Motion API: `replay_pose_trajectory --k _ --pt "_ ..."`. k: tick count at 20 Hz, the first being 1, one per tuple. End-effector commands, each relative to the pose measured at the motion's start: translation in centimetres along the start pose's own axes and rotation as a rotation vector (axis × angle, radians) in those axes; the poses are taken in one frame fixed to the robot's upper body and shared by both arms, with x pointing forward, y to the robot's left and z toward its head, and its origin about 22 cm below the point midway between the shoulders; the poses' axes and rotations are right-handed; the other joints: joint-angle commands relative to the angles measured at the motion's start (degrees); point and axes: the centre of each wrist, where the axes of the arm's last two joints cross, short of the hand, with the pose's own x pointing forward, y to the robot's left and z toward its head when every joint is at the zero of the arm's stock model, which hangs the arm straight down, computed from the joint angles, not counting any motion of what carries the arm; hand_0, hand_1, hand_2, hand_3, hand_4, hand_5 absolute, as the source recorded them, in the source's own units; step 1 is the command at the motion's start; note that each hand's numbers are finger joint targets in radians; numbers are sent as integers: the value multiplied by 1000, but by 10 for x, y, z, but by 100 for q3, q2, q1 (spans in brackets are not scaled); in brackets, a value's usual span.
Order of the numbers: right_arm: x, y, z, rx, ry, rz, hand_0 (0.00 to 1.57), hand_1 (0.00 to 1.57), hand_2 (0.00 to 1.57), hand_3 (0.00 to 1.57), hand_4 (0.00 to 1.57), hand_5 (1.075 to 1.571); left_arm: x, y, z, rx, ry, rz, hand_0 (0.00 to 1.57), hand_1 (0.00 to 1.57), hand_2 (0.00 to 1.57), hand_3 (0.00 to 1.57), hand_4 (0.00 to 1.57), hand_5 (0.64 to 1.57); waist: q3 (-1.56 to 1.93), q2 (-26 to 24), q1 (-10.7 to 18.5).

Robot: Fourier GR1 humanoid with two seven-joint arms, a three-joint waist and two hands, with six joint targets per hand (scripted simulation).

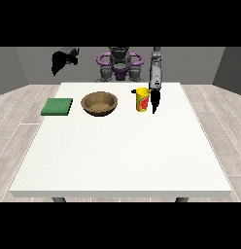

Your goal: Pick the cup and pour the ball into the bowl, then pick the bowl and place it on the pad

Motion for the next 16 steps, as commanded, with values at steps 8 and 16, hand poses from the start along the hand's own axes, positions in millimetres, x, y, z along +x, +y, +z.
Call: replay_pose_trajectory --k 8,16 --pt "13 -16 0 -6 -21 11 0 0 391 682 577 1570 -21 2 24 6 -82 -177 1316 1316 1571 1571 1280 1222 -2 102 -247" --pt "-20 -59 7 -69 24 18 0 0 395 657 584 1569 -12 -27 6 -27 -84 -222 1345 1345 1571 1571 1312 1172 3 -183 -4"
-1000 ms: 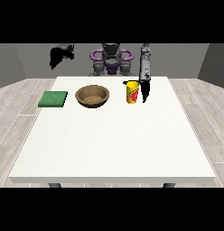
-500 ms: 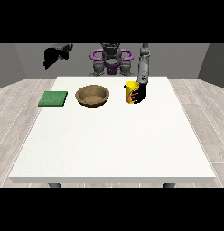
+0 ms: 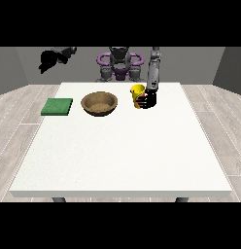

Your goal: Pick the cup and pour the ball into the bowl, then pick the bowl and place it on the pad

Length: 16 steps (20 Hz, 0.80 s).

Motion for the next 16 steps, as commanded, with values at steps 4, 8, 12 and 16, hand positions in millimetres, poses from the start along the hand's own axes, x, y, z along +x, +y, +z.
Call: replay_pose_trajectory --k 4,8,12,16 --pt "-50 -33 25 -56 156 14 0 0 395 700 568 1570 12 -39 -3 -110 62 -59 1344 1344 1571 1571 1323 1157 -6 -823 327" --pt "-50 -31 23 -14 149 19 0 0 400 647 553 1570 41 -24 -70 -76 39 -212 1350 1350 1571 1571 1312 1182 -4 -835 49" --pt "-26 -35 -3 -3 58 7 0 0 337 644 556 1569 51 -37 -85 -85 -32 -317 1371 1371 1571 1571 1363 1233 -7 -347 -69" --pt "-37 -56 8 -13 86 -6 0 0 330 664 539 1569 47 -33 -80 -78 -39 -391 1371 1371 1571 1571 1363 1233 -7 -360 -94"
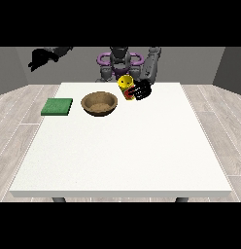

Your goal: Pick the cup and pour the ball into the bowl, then pick the bowl and place it on the pad

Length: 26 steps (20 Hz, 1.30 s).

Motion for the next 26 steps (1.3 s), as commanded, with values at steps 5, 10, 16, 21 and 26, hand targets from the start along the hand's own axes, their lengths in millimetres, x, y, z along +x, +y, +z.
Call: replay_pose_trajectory --k 5,10,16,21,26 --pt "-4 -3 -2 46 7 13 0 0 364 683 546 1568 2 -12 -1 -51 -33 -351 1420 1420 1571 1571 1510 1257 7 -67 -281" --pt "-20 8 -2 40 28 -5 0 0 343 676 541 1567 24 -30 -24 -98 -65 -571 1496 1496 1571 1571 1480 1310 12 -215 -286" --pt "-29 5 -6 -8 65 35 0 0 348 658 551 1566 37 -43 -35 -128 -228 -837 1565 1565 1571 1571 1497 1364 15 -369 0" --pt "-46 9 4 40 103 25 0 0 388 663 564 1567 33 -59 -21 -231 -300 -1046 1571 1571 1571 1571 1130 1517 12 -554 -42" --pt "-25 1 -24 36 64 8 0 0 347 604 573 1566 53 -88 -13 -275 -380 -1165 1521 1521 1571 1571 1248 1433 9 -381 -123"
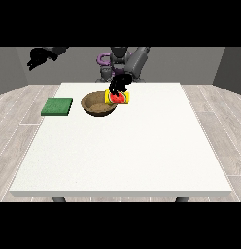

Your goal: Pick the cup and pour the ball into the bowl, then pick the bowl and place it on the pad

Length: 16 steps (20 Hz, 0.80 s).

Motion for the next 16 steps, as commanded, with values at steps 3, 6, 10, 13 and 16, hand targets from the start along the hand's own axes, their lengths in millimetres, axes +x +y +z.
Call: replay_pose_trajectory --k 3,6,10,13,16 --pt "8 30 -15 93 -11 -5 0 0 348 620 572 1566 18 -16 22 -87 -120 -239 1509 1509 1571 1571 1455 1240 -4 -27 -472" --pt "12 37 -23 72 -40 -29 0 0 339 621 578 1566 28 -4 8 -60 -146 -341 1522 1522 1571 1571 1515 1173 -7 199 -490" --pt "1 46 -22 58 -17 -37 0 0 341 606 574 1565 45 6 2 -72 -188 -443 1527 1527 1571 1571 1492 1183 -8 124 -368" --pt "3 30 -19 54 3 -11 0 0 363 647 583 1564 47 5 5 -79 -208 -442 1526 1526 1571 1571 1478 1209 -12 -88 -330" --pt "11 15 -27 76 -44 16 0 0 350 646 584 1565 68 24 -3 -40 -245 -456 1530 1530 1571 1571 1473 1222 -10 39 -76"
